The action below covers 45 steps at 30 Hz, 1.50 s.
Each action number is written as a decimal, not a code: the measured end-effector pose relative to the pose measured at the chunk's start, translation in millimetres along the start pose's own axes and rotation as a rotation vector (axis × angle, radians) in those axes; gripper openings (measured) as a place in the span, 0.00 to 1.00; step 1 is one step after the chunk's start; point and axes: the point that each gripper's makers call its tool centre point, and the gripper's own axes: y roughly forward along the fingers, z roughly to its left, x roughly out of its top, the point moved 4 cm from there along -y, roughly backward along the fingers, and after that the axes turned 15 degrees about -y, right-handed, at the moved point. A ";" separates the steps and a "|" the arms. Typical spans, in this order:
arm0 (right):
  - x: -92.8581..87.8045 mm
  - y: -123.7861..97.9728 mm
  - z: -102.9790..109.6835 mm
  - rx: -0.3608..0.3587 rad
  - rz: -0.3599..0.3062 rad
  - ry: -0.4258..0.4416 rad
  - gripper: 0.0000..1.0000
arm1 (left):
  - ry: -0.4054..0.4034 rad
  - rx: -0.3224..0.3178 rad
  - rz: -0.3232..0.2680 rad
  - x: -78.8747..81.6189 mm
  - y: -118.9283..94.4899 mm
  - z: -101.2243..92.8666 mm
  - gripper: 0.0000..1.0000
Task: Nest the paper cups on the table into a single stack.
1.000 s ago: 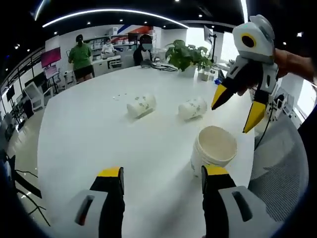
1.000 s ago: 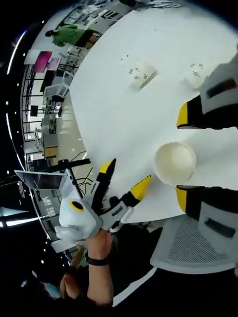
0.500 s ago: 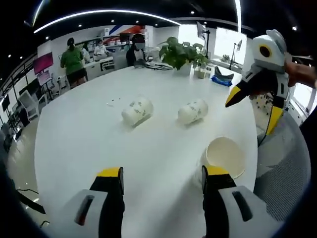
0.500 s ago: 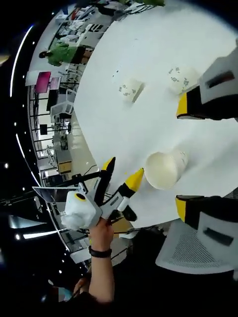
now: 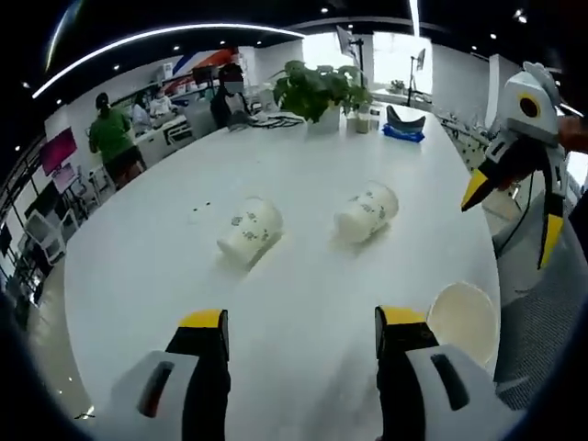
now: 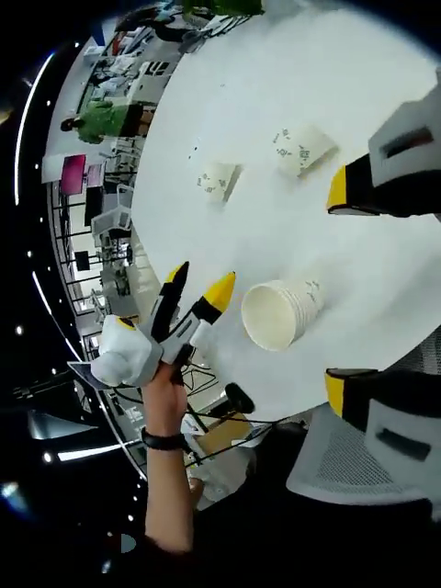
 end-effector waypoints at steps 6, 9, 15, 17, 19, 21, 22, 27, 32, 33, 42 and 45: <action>-6.1 -1.8 6.5 -0.010 -0.011 0.027 0.67 | 0.052 0.002 0.006 23.8 20.3 12.1 0.63; -11.2 -1.3 7.8 -0.013 -0.014 0.043 0.67 | 0.087 -0.003 0.018 33.0 30.0 9.4 0.63; -12.1 -2.6 15.9 -0.014 -0.013 0.048 0.66 | 0.134 -0.005 0.047 49.4 54.7 17.3 0.63; -12.6 -2.4 15.4 -0.017 -0.017 0.054 0.66 | 0.150 -0.003 0.057 58.0 65.2 22.5 0.63; -13.4 -3.4 14.5 -0.023 -0.021 0.064 0.66 | 0.173 -0.002 0.065 64.2 72.3 25.4 0.63; -13.1 -4.1 14.4 -0.027 -0.024 0.071 0.66 | 0.184 -0.004 0.069 67.9 76.4 26.4 0.63; -14.1 -5.2 14.1 -0.031 -0.026 0.081 0.66 | 0.193 -0.008 0.076 72.1 83.2 27.8 0.63; -12.8 -6.8 15.8 -0.035 -0.030 0.085 0.66 | 0.209 -0.017 0.106 79.8 103.2 31.6 0.63; -12.0 -9.3 14.9 -0.045 -0.035 0.097 0.66 | 0.220 -0.028 0.148 78.4 115.3 32.2 0.63; -12.5 -9.9 14.9 -0.047 -0.035 0.100 0.66 | 0.227 -0.029 0.159 77.0 121.2 30.5 0.63; -19.9 -11.9 15.7 -0.061 -0.030 0.129 0.65 | 0.250 -0.028 0.228 68.1 144.3 38.4 0.59; -22.5 -13.8 15.9 -0.068 -0.033 0.146 0.65 | 0.257 -0.026 0.240 65.9 147.0 36.3 0.57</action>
